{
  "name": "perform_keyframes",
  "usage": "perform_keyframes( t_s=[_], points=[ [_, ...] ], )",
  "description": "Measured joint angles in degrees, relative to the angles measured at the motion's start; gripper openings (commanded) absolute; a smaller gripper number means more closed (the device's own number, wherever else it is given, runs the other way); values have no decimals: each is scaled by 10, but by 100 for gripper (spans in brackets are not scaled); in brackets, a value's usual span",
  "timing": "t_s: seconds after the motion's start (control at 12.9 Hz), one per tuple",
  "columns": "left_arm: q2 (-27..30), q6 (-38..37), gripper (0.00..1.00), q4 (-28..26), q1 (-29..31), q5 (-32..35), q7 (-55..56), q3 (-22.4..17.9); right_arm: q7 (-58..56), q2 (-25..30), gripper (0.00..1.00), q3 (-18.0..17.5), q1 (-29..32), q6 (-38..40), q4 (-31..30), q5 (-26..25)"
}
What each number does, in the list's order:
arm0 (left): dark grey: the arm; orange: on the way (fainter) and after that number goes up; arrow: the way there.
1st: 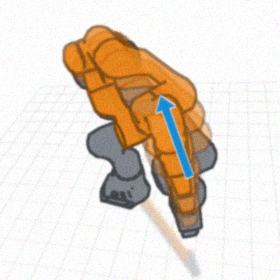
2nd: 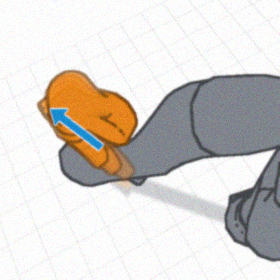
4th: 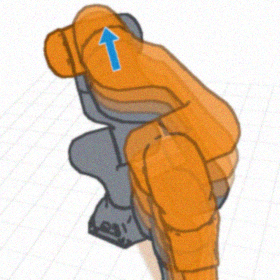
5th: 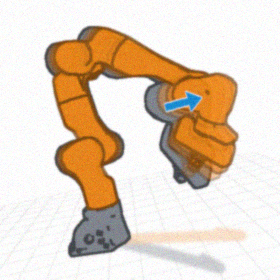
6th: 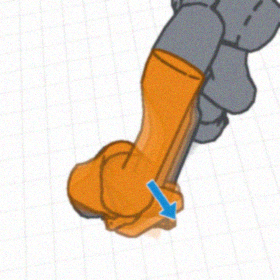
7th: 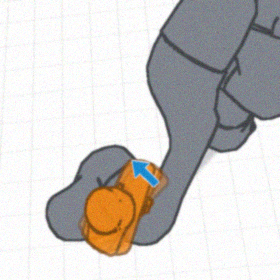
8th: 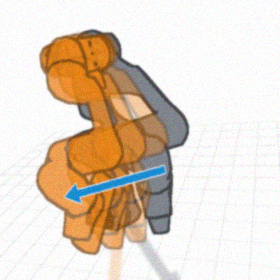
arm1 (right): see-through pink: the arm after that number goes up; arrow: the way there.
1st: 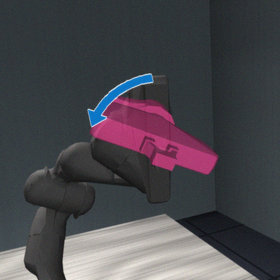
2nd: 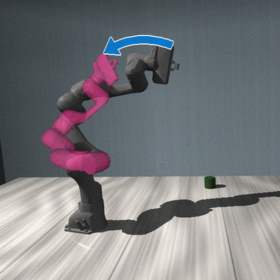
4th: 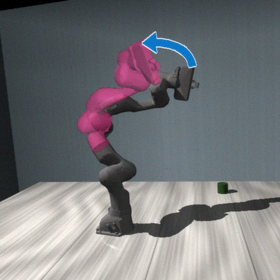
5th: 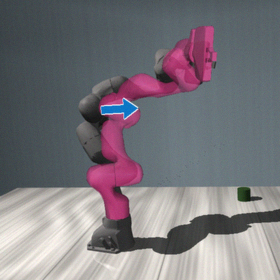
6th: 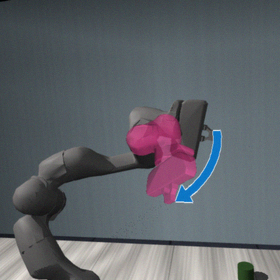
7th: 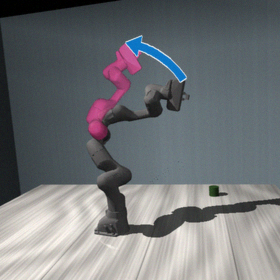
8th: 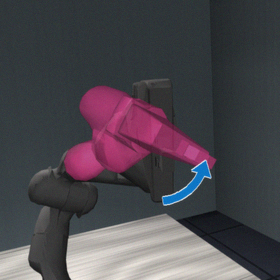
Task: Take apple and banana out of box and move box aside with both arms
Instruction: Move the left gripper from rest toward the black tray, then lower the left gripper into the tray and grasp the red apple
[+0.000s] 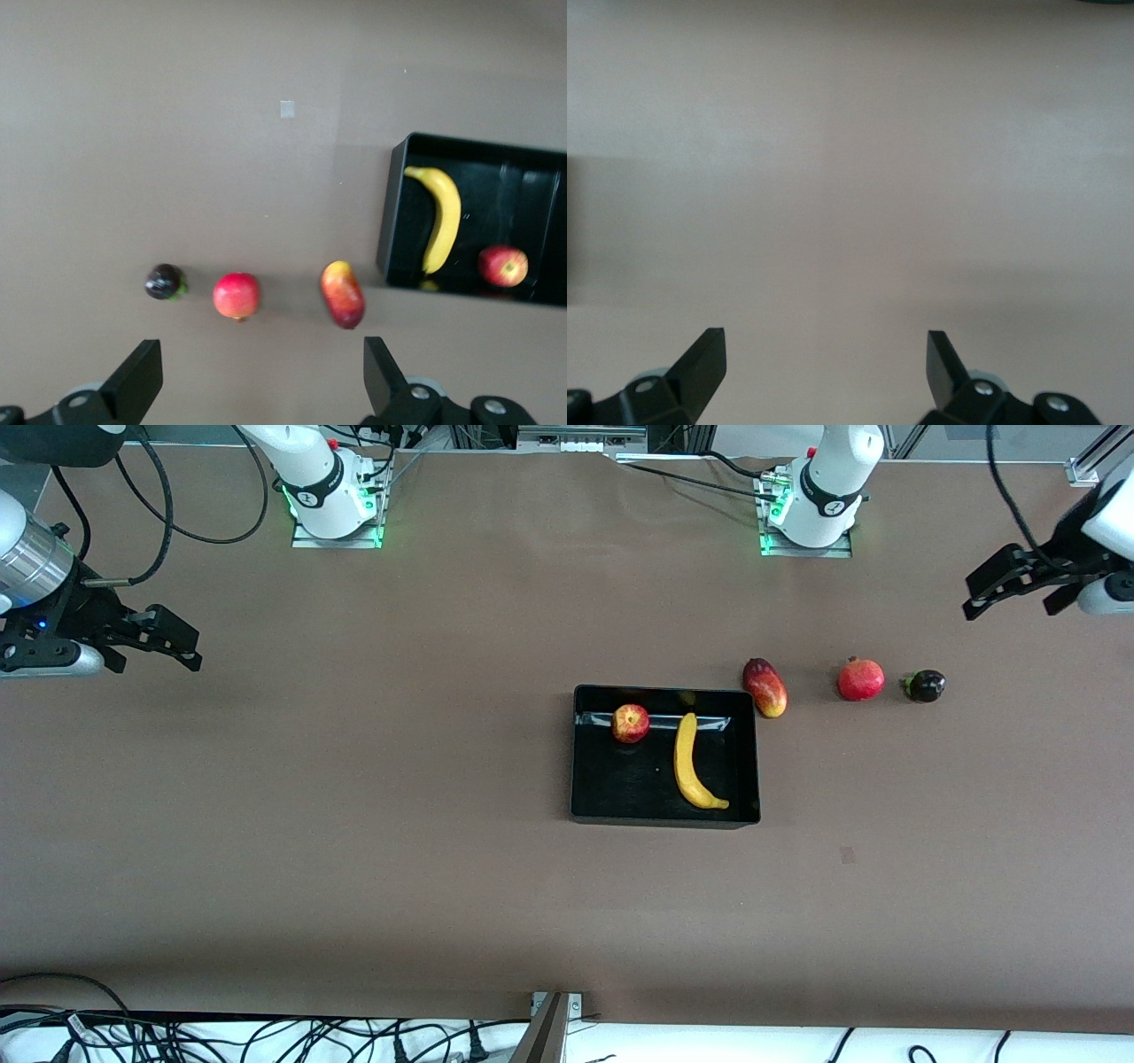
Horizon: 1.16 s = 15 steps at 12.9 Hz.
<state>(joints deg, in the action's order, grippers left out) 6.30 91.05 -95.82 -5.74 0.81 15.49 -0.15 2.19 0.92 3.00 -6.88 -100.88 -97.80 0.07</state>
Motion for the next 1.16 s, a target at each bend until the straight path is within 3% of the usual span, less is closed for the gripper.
perform_keyframes(
  t_s=[0.23, 0.54, 1.16],
  points=[
    [-48, 55, 100, -17, -1, 3, 167, 76, 0, 0, 100, 0, 0, 0, 0, 0],
    [-176, 165, 100, -23, -4, 16, 409, 147, 0, -1, 100, 0, 0, 0, 1, 0],
    [-369, 279, 100, 1, -93, 39, 540, 168, 0, -1, 100, 0, 0, 0, 2, 0]
  ],
)
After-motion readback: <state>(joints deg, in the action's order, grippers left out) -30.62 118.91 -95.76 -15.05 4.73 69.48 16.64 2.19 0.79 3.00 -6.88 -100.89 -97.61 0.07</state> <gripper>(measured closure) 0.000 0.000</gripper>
